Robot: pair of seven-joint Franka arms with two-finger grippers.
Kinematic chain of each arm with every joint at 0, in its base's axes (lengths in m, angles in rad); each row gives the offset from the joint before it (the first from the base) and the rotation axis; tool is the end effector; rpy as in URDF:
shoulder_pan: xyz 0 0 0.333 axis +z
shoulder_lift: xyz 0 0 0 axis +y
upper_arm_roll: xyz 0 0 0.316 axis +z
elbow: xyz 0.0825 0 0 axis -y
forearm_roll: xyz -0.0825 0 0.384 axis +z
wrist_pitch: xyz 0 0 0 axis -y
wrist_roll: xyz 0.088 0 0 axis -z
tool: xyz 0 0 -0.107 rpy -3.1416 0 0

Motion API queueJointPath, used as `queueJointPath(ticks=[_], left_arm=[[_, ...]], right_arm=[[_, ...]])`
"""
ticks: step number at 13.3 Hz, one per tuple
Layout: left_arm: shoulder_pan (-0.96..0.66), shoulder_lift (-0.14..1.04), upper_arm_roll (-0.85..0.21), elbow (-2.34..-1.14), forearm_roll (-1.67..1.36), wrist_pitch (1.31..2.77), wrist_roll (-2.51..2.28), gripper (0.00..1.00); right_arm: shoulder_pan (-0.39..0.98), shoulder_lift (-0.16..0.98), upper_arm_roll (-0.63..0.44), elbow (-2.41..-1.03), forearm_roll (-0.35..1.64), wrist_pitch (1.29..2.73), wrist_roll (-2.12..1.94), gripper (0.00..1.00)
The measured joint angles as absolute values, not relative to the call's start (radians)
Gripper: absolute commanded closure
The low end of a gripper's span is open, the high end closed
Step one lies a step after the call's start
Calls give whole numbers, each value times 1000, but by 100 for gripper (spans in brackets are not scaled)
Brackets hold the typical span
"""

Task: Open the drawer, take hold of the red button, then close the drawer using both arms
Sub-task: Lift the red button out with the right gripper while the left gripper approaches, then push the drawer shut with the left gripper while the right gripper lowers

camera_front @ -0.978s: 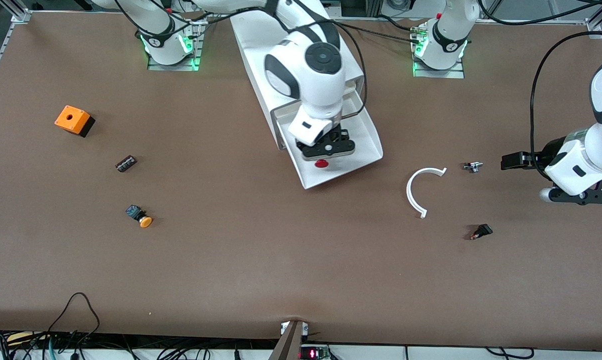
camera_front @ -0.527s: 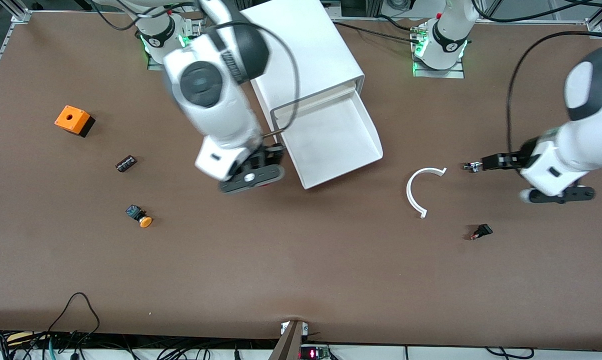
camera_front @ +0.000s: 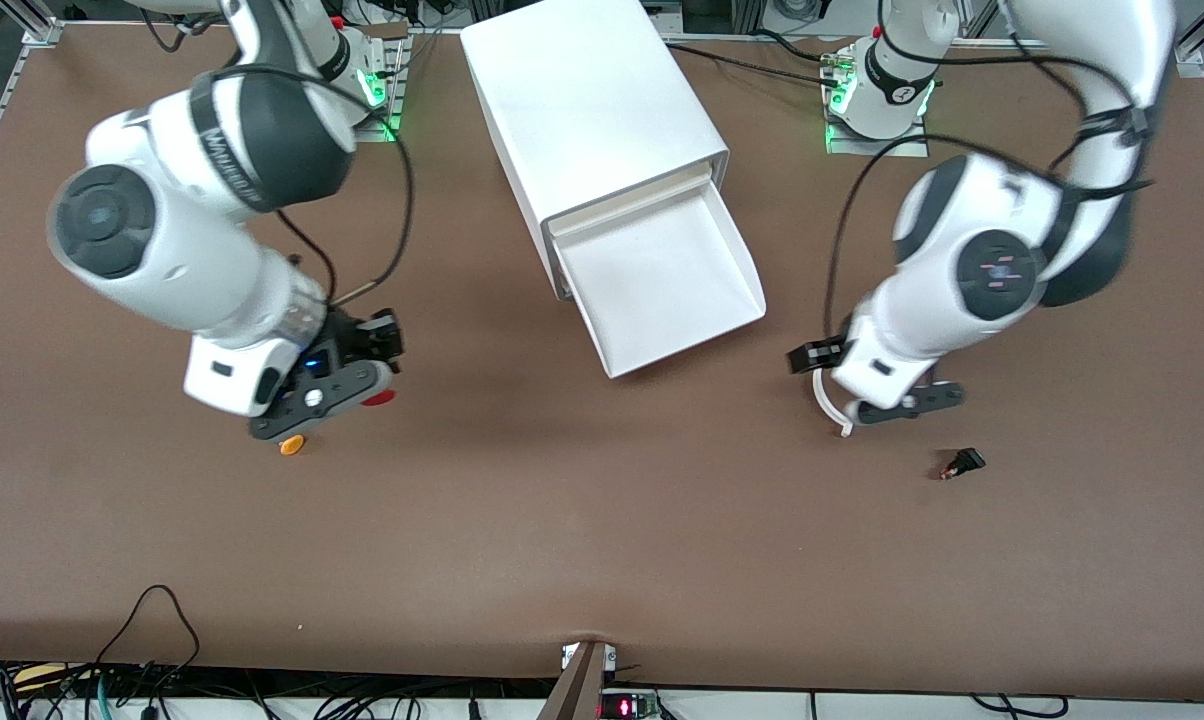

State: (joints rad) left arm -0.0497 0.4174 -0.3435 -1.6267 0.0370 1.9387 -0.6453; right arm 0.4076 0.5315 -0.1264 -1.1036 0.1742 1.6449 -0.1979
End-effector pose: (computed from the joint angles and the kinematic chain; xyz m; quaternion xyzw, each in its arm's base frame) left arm 0.6181 -0.2263 0.3848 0.9895 0.1289 -0.0609 0.0251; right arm 0.6684 0.2362 0.5176 -0.9692 -0.2398 -0.0040 0.0552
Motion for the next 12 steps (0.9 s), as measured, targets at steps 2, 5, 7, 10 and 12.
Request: queueJointPath(ticks=[2,5,7,10,12], left_arm=[[-84,452,-343,-1657,37,2033,-712,0],[-122,493,-344,-1722,37,2207,-789,0],[-158,505,-344,-1781,37,2299,-854,0],[-216,507,-347,-1816,37,2325,-962,0],[-264,506,-349,-1820,39,2322,-1042,0]], right_arm=[[353,529,-127,-1104,174,1617,-313,100],[297,525,-126,-1169,175,1633,-424,100],[293,495,-125,-1325,175,1767,-442,100],[294,410,-116,-1599,143,1978,-448,100],[294,345,-113,-1800,106,2135,-448,100]])
